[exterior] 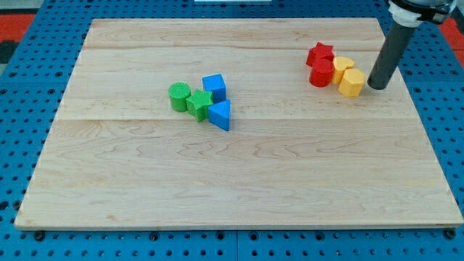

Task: Nudge the group of blocks left a bit

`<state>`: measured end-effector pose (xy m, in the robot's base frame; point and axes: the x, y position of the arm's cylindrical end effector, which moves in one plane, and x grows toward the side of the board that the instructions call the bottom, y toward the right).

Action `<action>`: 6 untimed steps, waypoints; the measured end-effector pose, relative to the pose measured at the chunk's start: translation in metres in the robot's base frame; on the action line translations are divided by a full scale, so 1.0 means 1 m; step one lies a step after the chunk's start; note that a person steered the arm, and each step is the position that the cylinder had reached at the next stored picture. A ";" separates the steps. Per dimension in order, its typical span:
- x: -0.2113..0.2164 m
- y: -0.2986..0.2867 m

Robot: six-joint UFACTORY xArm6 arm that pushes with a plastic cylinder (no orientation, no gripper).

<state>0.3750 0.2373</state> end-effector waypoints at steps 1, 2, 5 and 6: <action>-0.001 -0.005; -0.005 -0.006; -0.032 -0.033; -0.048 -0.050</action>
